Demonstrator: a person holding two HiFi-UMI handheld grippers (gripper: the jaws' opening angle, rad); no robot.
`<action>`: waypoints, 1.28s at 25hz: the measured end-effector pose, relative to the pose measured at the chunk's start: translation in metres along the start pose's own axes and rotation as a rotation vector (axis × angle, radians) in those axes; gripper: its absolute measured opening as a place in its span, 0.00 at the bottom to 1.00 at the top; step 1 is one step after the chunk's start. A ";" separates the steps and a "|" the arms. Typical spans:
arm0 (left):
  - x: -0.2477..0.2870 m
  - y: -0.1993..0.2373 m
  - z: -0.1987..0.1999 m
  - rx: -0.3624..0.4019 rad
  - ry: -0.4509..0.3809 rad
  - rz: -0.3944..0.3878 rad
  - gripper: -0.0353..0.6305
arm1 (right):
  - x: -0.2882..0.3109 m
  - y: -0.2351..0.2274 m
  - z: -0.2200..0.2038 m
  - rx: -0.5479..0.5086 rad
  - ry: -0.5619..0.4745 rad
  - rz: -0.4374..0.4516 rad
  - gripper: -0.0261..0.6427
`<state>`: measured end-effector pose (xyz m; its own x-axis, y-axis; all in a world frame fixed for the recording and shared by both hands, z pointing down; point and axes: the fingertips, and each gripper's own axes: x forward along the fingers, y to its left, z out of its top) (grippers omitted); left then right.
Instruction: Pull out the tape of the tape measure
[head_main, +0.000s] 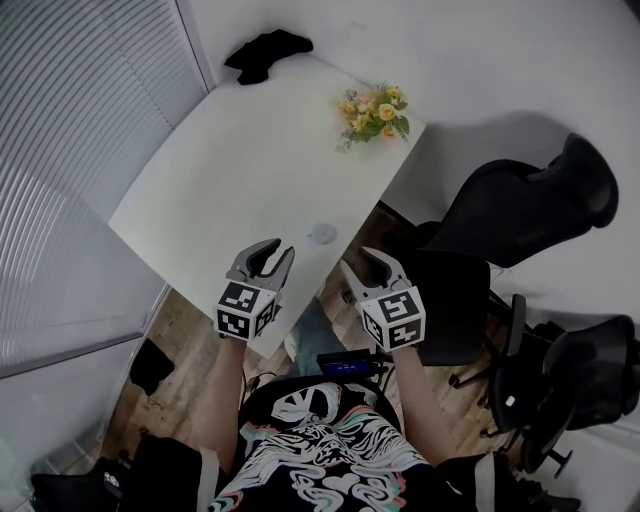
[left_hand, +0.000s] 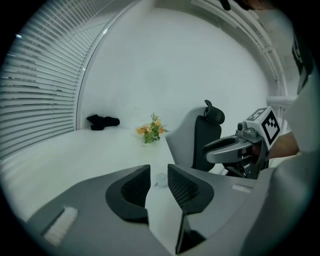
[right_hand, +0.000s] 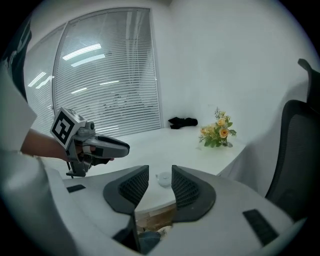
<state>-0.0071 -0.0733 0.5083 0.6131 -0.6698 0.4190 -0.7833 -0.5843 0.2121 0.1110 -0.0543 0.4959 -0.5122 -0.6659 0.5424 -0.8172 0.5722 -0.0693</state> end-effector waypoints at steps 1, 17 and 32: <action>0.005 0.001 -0.002 0.007 0.012 -0.003 0.21 | 0.004 -0.002 -0.001 -0.005 0.007 0.007 0.26; 0.054 0.007 -0.033 0.134 0.220 -0.099 0.22 | 0.062 -0.009 -0.033 -0.076 0.158 0.126 0.29; 0.088 0.006 -0.062 0.350 0.406 -0.234 0.21 | 0.099 -0.019 -0.057 -0.168 0.273 0.163 0.34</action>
<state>0.0358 -0.1069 0.6013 0.6232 -0.3162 0.7153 -0.5093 -0.8582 0.0644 0.0907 -0.1035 0.5985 -0.5243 -0.4196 0.7410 -0.6637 0.7465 -0.0469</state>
